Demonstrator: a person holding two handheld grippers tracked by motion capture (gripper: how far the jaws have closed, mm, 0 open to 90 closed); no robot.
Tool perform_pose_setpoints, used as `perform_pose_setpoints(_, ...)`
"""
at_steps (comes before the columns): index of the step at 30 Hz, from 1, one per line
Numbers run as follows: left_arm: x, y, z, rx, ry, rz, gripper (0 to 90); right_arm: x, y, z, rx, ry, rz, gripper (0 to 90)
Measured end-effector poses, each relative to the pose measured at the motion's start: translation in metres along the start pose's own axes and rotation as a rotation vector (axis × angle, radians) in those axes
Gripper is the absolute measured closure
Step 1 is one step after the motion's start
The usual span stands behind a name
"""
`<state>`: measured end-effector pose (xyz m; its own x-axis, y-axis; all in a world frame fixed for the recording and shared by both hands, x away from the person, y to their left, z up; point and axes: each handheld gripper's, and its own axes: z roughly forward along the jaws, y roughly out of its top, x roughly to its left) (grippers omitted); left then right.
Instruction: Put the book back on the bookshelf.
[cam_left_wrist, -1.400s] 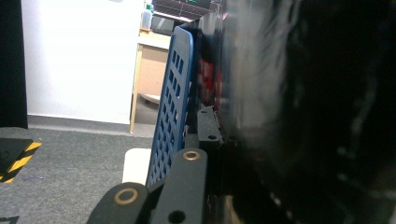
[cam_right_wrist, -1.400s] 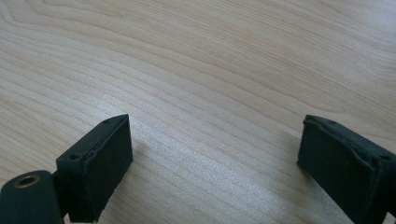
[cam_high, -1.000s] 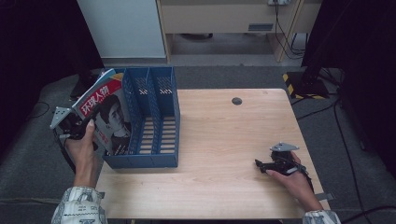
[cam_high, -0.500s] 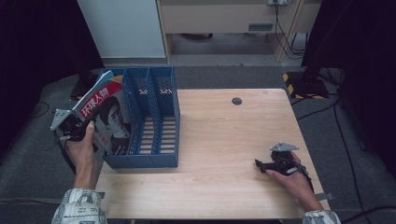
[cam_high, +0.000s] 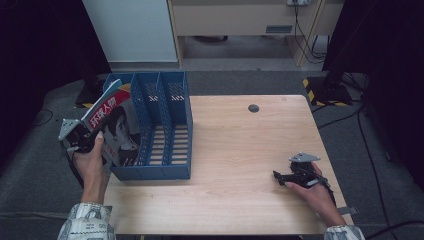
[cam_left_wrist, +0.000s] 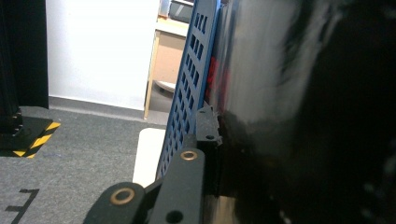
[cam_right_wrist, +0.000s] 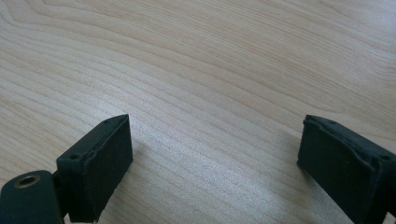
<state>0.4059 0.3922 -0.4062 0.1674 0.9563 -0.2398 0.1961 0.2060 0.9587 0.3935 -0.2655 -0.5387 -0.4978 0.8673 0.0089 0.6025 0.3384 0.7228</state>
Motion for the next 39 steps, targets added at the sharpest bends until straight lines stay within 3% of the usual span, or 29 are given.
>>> perform_pose_setpoints(7, -0.003, 0.007, 0.003, 0.015, 0.006, -0.006, 80.1, 0.000, 0.000, 0.000, 0.000, 0.000, 0.000, 10.2)
perform_pose_setpoints(11, -0.006, 0.018, 0.004, 0.018, 0.030, 0.013, 77.5, 0.000, 0.000, 0.000, 0.000, 0.000, 0.000, 10.2)
perform_pose_setpoints(15, -0.007, 0.025, 0.005, 0.026, 0.048, 0.001, 75.9, 0.000, 0.000, 0.000, 0.000, 0.000, 0.000, 10.2)
perform_pose_setpoints(19, -0.008, 0.026, 0.006, 0.045, 0.045, -0.011, 84.4, 0.000, 0.000, 0.000, 0.000, 0.000, 0.000, 10.2)
perform_pose_setpoints(20, -0.009, 0.026, 0.006, 0.047, 0.049, 0.001, 85.2, 0.000, 0.000, 0.000, 0.001, 0.000, 0.000, 10.2)
perform_pose_setpoints(23, -0.011, 0.027, 0.005, 0.034, 0.053, 0.036, 86.7, 0.000, 0.000, 0.000, 0.000, 0.001, -0.001, 10.3)
perform_pose_setpoints(31, -0.011, 0.034, -0.005, -0.032, 0.020, 0.042, 86.8, 0.000, 0.000, 0.000, 0.001, 0.003, 0.000, 10.3)
perform_pose_setpoints(39, -0.013, 0.039, -0.003, -0.080, 0.034, 0.051, 86.8, 0.000, 0.000, 0.000, 0.001, 0.003, 0.000, 10.3)
